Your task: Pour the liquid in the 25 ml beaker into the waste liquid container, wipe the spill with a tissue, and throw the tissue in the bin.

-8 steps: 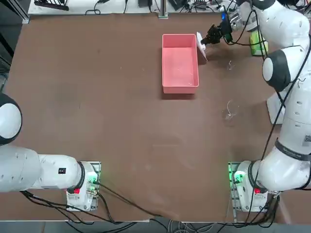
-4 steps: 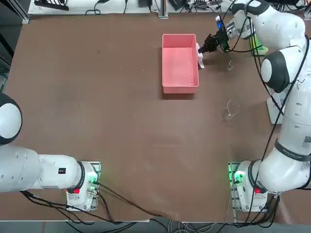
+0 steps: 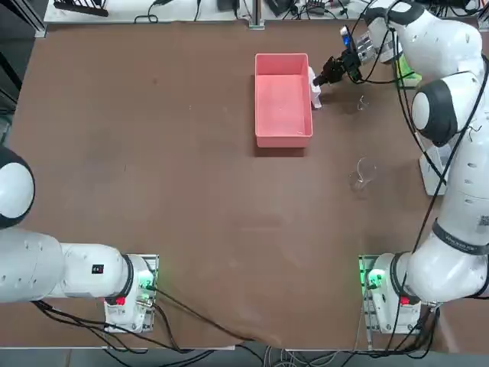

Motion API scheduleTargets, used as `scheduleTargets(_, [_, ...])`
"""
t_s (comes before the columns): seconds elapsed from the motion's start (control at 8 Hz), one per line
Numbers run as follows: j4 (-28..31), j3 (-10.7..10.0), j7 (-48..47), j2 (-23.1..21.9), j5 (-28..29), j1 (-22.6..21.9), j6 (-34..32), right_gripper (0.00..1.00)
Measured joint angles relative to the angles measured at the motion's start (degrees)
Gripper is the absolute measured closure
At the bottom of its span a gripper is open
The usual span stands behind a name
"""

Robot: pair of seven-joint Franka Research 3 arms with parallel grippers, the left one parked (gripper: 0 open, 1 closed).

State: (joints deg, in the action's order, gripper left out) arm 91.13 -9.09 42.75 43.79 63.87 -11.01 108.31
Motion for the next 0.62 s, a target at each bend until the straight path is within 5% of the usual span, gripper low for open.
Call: scheduleTargets(0.62, [1.31, 0.01, 1.25, 0.28, -2.53, -1.04, 3.61, 0.97])
